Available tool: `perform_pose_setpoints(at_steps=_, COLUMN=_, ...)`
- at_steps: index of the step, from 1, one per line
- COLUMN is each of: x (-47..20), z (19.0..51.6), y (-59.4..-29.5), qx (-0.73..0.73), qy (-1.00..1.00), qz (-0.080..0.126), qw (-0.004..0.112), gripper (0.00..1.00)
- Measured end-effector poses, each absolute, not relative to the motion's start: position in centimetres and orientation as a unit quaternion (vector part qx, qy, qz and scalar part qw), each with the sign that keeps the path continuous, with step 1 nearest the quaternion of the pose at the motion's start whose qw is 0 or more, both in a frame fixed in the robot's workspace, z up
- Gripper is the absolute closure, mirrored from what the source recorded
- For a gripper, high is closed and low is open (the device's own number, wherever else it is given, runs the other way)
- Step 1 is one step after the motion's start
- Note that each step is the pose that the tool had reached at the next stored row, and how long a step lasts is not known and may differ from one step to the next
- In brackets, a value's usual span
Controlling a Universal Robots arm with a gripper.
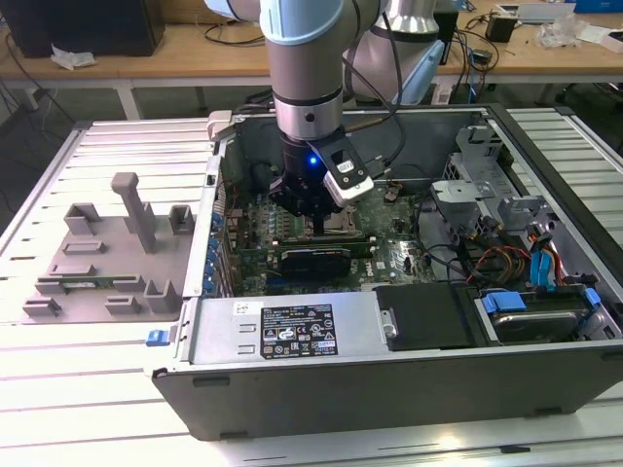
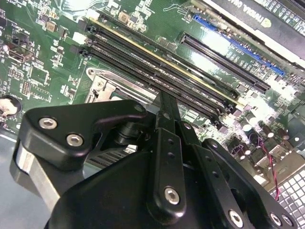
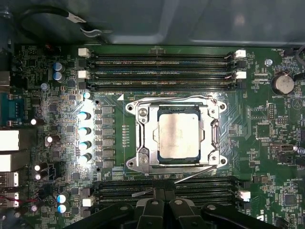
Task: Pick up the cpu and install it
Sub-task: 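Install the second cpu locking lever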
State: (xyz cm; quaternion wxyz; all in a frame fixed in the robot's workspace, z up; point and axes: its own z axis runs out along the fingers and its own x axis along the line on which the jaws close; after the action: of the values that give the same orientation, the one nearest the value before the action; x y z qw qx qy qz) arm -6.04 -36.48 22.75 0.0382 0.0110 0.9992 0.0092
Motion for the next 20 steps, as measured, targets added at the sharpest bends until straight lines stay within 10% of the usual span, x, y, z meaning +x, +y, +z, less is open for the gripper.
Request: perform_pose_setpoints(at_steps=20, x=-6.15, z=22.57, y=-36.71, qx=0.011, qy=0.999, qz=0.017, qw=0.038, gripper=0.89)
